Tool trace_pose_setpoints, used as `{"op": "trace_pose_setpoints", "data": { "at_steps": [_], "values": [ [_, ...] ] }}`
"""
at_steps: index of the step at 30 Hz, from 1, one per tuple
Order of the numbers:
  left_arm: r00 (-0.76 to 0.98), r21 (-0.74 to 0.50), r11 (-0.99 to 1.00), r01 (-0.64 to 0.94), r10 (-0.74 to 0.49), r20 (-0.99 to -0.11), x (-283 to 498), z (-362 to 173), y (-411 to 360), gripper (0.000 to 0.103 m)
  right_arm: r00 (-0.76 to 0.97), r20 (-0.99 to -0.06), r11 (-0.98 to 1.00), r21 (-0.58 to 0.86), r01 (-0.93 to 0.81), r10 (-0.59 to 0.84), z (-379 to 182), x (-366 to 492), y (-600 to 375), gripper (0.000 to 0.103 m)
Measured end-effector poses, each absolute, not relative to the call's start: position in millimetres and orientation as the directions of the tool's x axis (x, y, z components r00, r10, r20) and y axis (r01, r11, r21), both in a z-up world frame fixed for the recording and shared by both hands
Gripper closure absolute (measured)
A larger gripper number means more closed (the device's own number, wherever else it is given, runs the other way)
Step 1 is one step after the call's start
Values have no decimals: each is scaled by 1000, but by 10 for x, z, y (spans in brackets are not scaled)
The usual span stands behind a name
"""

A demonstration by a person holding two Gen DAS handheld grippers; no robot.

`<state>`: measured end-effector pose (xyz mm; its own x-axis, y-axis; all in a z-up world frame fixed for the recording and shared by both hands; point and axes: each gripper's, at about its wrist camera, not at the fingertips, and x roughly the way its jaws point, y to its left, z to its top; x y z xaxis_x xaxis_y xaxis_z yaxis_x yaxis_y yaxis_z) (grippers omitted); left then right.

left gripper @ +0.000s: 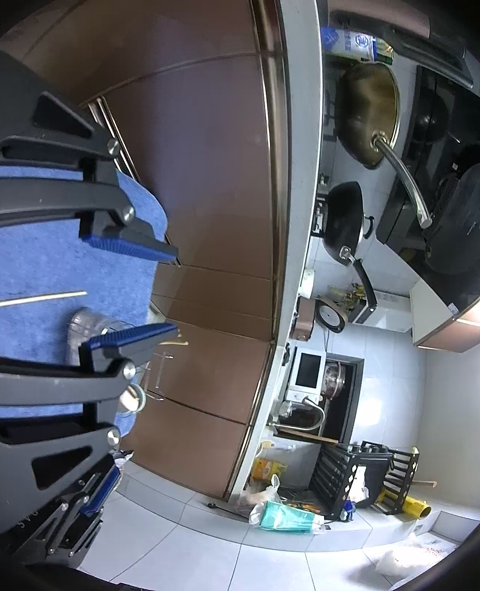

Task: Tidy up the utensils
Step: 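Move both open tools back to the last two chopsticks on the towel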

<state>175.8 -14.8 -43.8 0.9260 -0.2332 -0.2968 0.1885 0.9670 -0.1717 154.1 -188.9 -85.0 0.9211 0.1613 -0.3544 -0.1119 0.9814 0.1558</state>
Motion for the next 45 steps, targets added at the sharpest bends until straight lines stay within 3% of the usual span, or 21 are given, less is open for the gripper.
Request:
{"op": "trace_pose_setpoints", "data": {
  "at_steps": [18,30,45],
  "values": [
    [899,-154,974,165,-213,-384,1013,-404,146,69,898,-393,973,190,-131,198,-807,772,-1806,82],
    [909,-178,975,130,-189,-371,634,-302,438,68,911,-356,972,179,-151,207,-636,377,-1755,81],
    [886,-128,990,62,-114,-449,737,-557,698,68,900,-387,973,185,-138,201,-710,443,-1838,80]
  ]
}}
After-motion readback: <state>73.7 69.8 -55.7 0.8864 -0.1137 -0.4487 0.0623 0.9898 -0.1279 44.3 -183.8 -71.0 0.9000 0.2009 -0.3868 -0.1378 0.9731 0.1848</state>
